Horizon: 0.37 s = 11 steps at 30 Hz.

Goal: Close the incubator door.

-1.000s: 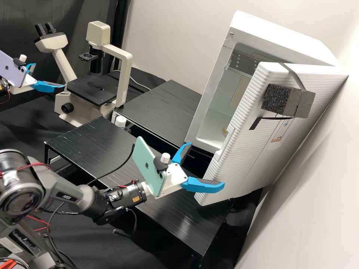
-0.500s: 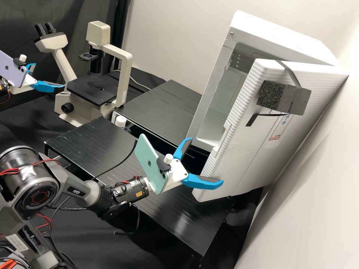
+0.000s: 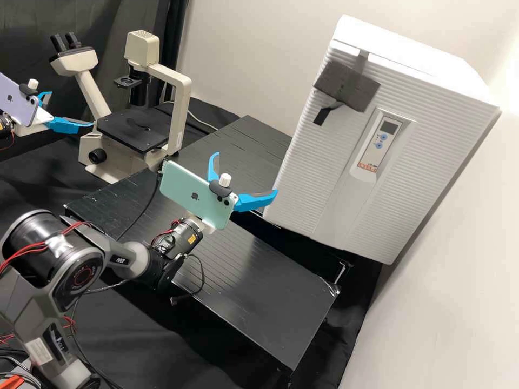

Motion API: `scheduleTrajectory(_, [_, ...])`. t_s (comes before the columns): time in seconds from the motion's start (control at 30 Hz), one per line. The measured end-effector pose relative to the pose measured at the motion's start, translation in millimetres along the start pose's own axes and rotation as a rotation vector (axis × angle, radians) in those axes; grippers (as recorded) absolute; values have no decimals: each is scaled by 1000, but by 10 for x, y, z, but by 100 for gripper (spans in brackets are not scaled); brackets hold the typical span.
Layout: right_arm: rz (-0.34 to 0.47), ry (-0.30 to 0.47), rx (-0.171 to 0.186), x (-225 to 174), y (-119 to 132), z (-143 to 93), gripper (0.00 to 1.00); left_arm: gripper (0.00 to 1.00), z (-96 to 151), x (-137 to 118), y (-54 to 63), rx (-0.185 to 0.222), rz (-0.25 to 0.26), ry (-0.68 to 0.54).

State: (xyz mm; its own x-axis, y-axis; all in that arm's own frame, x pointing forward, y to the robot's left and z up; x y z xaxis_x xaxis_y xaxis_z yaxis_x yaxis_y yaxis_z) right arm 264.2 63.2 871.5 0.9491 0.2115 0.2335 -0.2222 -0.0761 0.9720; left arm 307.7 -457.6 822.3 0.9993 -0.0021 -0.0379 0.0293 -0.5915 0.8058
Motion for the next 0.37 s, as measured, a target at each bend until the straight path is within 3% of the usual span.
scheduleTrajectory(0.23, [56, -55, 9, -31, -55, 31, 100, 100, 0, 0, 0, 0, 0, 0])
scheduleTrajectory(0.37, [71, -89, 47, -105, -115, 82, 100, 100, 0, 0, 0, 0, 0, 0])
